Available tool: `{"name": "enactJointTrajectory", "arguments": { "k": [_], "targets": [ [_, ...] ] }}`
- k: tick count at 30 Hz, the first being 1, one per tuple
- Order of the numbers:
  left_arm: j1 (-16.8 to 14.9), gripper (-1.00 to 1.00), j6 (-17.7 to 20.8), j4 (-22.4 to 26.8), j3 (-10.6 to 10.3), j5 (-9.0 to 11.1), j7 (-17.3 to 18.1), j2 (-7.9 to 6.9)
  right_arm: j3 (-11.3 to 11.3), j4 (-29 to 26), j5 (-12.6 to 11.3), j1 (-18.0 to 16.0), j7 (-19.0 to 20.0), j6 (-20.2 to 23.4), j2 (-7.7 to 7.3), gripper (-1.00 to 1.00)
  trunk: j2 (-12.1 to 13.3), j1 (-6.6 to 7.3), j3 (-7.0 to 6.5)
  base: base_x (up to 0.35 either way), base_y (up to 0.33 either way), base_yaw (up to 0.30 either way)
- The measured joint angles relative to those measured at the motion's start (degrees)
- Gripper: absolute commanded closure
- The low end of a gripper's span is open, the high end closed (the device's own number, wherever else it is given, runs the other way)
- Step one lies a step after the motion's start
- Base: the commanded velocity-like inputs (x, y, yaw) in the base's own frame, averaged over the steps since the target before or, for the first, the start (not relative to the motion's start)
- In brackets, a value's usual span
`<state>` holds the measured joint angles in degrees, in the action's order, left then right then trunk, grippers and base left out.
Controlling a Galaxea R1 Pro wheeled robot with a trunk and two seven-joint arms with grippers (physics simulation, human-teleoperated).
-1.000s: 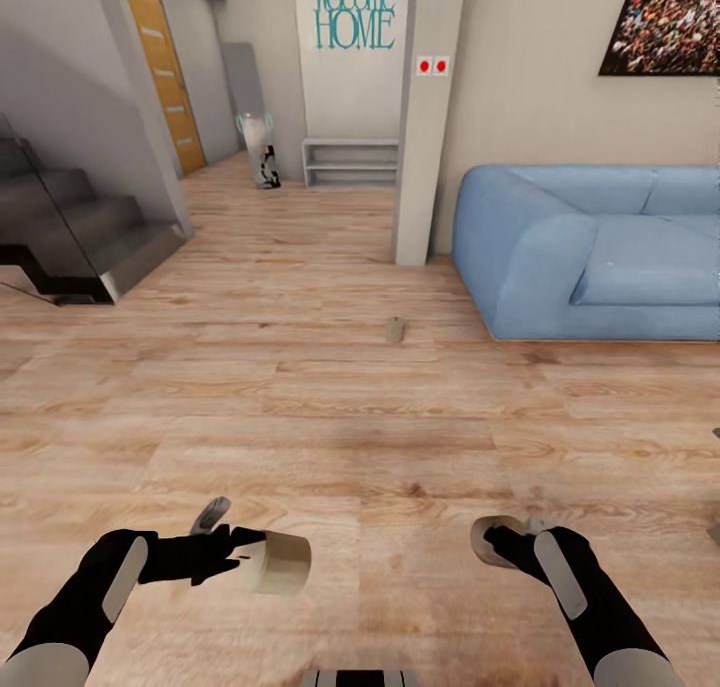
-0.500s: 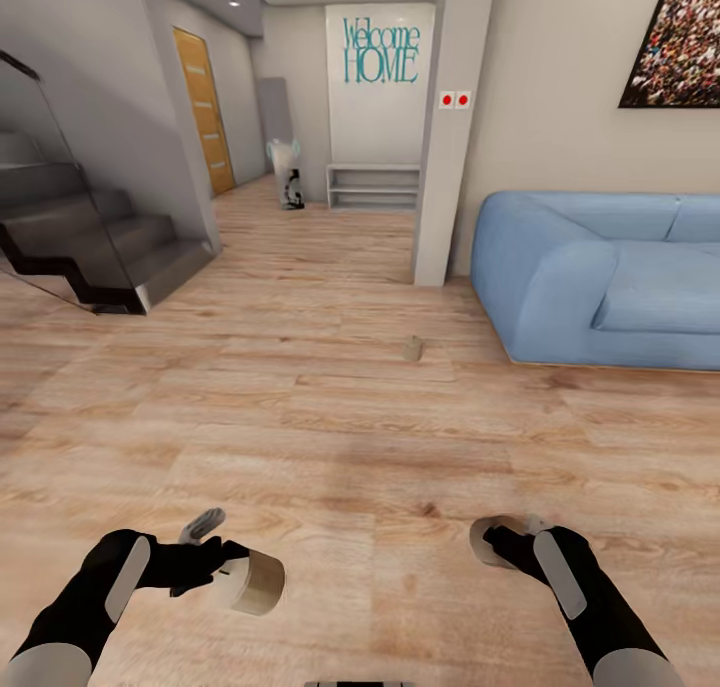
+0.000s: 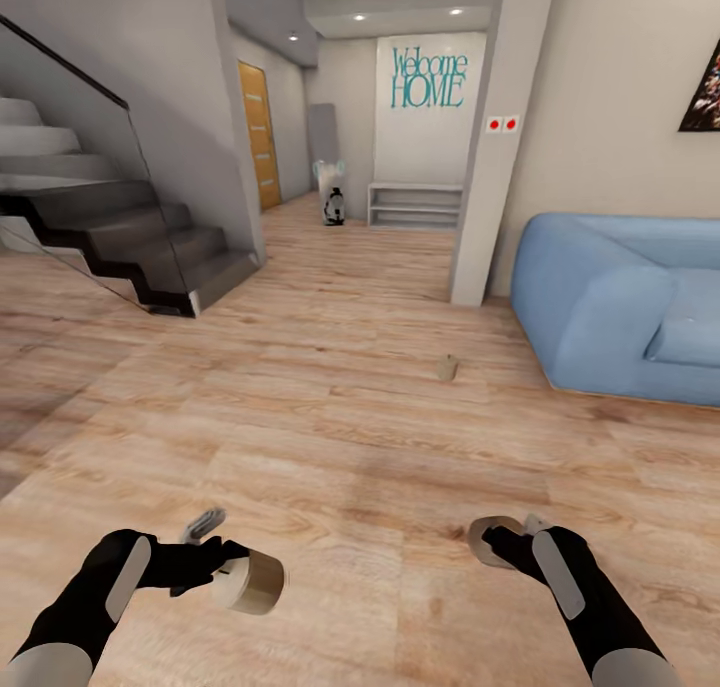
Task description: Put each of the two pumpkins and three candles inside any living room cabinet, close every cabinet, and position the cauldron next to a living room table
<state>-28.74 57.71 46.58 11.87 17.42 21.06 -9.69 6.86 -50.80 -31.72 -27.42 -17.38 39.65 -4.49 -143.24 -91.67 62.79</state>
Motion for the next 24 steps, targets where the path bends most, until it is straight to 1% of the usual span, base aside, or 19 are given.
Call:
{"name": "enactJointTrajectory", "arguments": {
  "k": [11,24],
  "targets": [
    [0.0,1.0,0.03,0.0,0.0,0.26,0.07,0.02,0.0,0.0,0.05,0.0,-0.17,0.03,0.94,1.0,4.4,2.41,-1.22,0.0,0.0,0.205],
    [0.0,1.0,0.03,0.0,-0.09,0.23,0.09,0.03,-0.09,0.0,0.09,0.0,-0.18,0.08,1.06,1.0,9.61,5.26,-2.62,0.0,0.0,0.2]
  ]
}}
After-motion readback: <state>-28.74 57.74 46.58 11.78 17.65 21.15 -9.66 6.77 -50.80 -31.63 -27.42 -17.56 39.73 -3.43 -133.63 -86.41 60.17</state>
